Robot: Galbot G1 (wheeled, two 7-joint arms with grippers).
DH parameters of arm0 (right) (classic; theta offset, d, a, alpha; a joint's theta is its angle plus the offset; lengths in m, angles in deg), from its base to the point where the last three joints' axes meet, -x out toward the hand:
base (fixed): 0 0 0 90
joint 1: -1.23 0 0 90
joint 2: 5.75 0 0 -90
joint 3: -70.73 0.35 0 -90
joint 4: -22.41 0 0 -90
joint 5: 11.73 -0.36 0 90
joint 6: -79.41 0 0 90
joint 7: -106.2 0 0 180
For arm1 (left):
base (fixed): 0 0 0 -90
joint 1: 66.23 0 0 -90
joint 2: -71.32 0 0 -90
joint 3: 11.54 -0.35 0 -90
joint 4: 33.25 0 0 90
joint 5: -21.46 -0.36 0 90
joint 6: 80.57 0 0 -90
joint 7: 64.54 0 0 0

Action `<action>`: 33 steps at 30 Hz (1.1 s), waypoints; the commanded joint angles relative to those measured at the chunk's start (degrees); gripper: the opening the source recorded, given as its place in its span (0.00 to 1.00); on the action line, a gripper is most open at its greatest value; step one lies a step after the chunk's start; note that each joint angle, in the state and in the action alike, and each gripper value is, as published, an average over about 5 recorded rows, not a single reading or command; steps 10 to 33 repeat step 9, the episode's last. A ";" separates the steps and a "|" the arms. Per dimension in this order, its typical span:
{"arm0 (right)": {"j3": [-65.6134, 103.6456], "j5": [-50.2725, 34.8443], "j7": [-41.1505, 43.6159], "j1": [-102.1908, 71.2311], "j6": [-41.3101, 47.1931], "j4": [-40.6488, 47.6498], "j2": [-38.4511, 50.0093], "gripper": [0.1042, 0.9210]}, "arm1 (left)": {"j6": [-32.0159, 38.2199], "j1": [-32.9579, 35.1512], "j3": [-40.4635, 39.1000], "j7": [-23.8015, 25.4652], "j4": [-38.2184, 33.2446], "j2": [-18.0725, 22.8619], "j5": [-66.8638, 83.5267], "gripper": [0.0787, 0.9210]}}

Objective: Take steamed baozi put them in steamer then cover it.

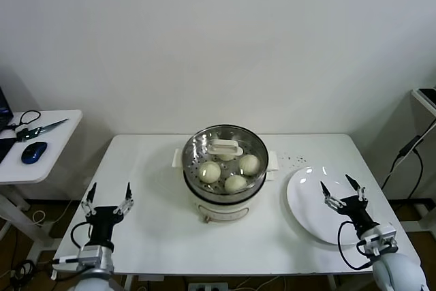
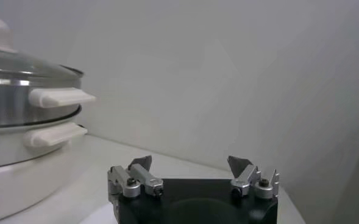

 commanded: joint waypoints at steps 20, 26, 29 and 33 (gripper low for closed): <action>0.11 -2.48 0.75 -0.43 0.12 -2.31 -0.11 0.88 | 3.84 2.53 4.17 2.94 3.03 1.40 6.73 0.88; 0.11 -2.48 0.75 -0.43 0.12 -2.31 -0.11 0.88 | 3.84 2.53 4.17 2.94 3.03 1.40 6.73 0.88; 0.11 -2.48 0.75 -0.43 0.12 -2.31 -0.11 0.88 | 3.84 2.53 4.17 2.94 3.03 1.40 6.73 0.88; 0.11 -2.48 0.75 -0.43 0.12 -2.31 -0.11 0.88 | 3.84 2.53 4.17 2.94 3.03 1.40 6.73 0.88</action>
